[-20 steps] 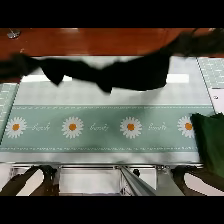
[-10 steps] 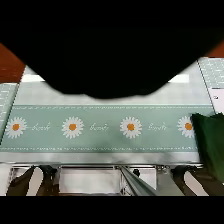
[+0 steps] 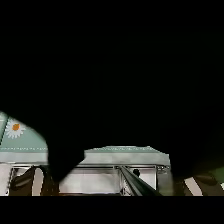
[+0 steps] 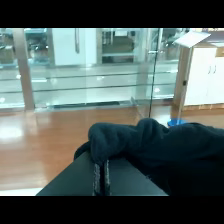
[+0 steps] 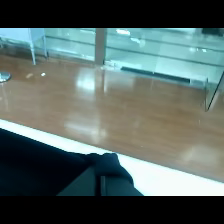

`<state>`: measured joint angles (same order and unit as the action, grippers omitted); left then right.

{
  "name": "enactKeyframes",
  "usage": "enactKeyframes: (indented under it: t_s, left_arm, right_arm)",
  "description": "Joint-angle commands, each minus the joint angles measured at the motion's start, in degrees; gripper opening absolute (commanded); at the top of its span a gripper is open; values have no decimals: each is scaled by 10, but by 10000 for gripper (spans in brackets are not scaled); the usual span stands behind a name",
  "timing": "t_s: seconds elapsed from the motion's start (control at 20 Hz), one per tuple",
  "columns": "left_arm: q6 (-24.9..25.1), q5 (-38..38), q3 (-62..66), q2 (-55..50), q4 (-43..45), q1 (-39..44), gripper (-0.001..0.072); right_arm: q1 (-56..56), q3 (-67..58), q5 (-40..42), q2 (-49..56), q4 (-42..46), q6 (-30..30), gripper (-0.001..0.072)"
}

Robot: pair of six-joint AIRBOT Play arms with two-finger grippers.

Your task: Fold the shirts.

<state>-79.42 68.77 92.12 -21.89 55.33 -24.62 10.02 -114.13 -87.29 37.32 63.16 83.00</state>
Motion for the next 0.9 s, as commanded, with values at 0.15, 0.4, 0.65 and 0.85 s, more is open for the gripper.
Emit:
enactKeyframes:
  t_s: [0.15,0.4,0.65,0.85]
  left_arm:
    - [-27,9,-107,-1,-11,13,22]
    - [74,-15,-319,-71,-167,23,23]
    - [111,-180,-372,-233,-172,129,23]
    - [112,-329,-351,-383,-173,210,22]
  right_arm:
    - [0,145,-14,-9,-1,6,20]
    - [0,355,55,38,-16,-28,20]
    - [0,396,208,221,-17,-46,20]
    - [0,310,260,419,-62,-36,20]
